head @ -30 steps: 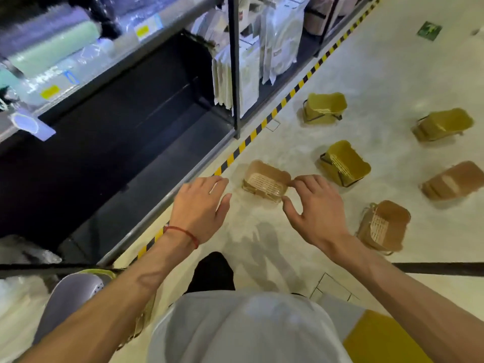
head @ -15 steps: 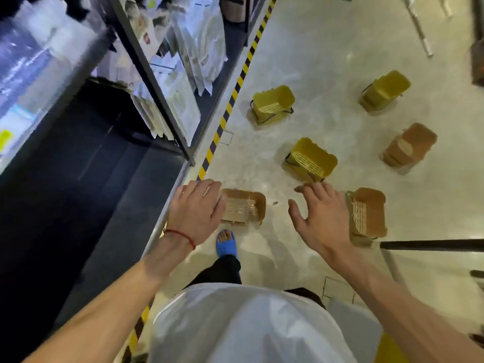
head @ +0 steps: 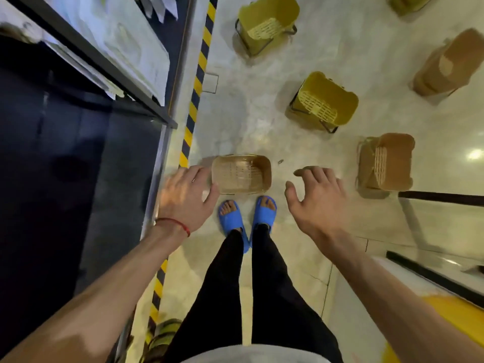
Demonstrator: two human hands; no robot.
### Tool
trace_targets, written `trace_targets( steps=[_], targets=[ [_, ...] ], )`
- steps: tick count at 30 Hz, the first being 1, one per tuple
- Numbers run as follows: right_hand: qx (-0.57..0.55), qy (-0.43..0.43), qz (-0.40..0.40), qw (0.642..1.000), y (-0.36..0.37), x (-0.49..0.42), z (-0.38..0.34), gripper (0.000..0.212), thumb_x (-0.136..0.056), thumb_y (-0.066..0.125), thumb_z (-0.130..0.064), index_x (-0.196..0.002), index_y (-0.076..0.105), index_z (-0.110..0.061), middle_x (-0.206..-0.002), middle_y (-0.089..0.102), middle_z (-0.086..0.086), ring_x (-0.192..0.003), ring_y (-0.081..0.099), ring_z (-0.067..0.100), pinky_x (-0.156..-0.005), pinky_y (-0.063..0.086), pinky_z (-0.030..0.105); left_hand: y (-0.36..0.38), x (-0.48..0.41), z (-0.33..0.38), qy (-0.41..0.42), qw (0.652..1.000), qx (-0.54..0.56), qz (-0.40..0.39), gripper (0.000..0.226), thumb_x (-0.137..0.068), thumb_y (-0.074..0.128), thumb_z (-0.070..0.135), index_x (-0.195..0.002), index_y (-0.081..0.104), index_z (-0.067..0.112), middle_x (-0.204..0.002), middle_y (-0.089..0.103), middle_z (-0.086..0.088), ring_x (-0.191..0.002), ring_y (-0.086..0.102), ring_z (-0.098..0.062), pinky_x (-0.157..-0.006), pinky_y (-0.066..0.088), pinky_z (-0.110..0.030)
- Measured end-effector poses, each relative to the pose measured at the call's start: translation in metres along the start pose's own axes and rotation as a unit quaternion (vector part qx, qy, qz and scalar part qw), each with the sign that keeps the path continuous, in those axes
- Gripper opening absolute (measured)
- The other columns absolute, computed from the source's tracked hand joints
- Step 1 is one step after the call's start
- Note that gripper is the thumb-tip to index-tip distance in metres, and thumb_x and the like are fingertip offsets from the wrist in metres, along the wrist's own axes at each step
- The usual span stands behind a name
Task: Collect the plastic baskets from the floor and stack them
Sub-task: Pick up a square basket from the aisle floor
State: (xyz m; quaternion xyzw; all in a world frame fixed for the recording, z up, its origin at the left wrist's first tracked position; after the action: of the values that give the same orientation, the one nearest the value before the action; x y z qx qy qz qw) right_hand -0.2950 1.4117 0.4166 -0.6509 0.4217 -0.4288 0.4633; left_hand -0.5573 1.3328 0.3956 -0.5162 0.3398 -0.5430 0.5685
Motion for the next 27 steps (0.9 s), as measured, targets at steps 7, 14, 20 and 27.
trace_targets(
  steps=[7,14,20,27],
  targets=[
    [-0.037,0.029,-0.025,0.999,0.148,-0.035,0.031,0.036,-0.092,0.051,-0.044,-0.109,0.07,-0.019,-0.111,0.068,-0.003,-0.108,0.055,0.025,-0.087,0.043,0.039,0.122,-0.028,-0.025,-0.065,0.996,0.059,-0.022,0.039,-0.095,0.046,0.043,-0.118,0.063,0.016,-0.111,0.065,-0.002,-0.101,0.057,-0.026,-0.082,0.049,-0.041],
    [-0.093,0.104,-0.082,0.987,0.318,-0.066,0.074,0.039,-0.096,0.049,-0.044,-0.123,0.065,-0.02,-0.123,0.065,-0.002,-0.119,0.051,0.023,-0.09,0.046,0.04,0.291,-0.042,-0.064,-0.151,0.981,0.121,-0.027,0.041,-0.091,0.054,0.039,-0.121,0.064,0.013,-0.119,0.066,-0.006,-0.108,0.058,-0.03,-0.087,0.048,-0.04],
    [-0.134,0.172,-0.105,0.97,0.445,-0.095,0.114,0.062,-0.1,0.033,-0.064,-0.145,0.045,-0.022,-0.145,0.051,-0.003,-0.135,0.042,0.019,-0.101,0.041,0.042,0.424,-0.066,-0.102,-0.289,0.923,0.251,-0.036,0.062,-0.092,0.058,0.046,-0.142,0.044,0.012,-0.142,0.048,-0.006,-0.129,0.047,-0.022,-0.107,0.037,-0.033],
    [-0.333,0.26,-0.108,0.9,0.526,-0.126,0.126,0.045,-0.101,0.022,-0.067,-0.111,0.058,-0.042,-0.105,0.064,-0.021,-0.098,0.057,-0.008,-0.097,0.048,0.038,0.509,-0.103,-0.118,-0.354,0.861,0.365,0.013,0.053,-0.093,0.053,0.059,-0.136,0.049,0.028,-0.125,0.061,0.01,-0.113,0.056,-0.003,-0.094,0.044,-0.013]
  ],
)
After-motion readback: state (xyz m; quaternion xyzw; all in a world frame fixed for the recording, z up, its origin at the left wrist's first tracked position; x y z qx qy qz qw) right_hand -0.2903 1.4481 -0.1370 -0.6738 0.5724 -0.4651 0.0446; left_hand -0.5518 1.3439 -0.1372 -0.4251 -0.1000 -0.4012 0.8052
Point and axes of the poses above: each hand's wrist, its own x-axis away from the middle knuckle, its own y-axis out of the palm, z = x × y, the point moved 1 cm from there along -x, towards the middle knuckle
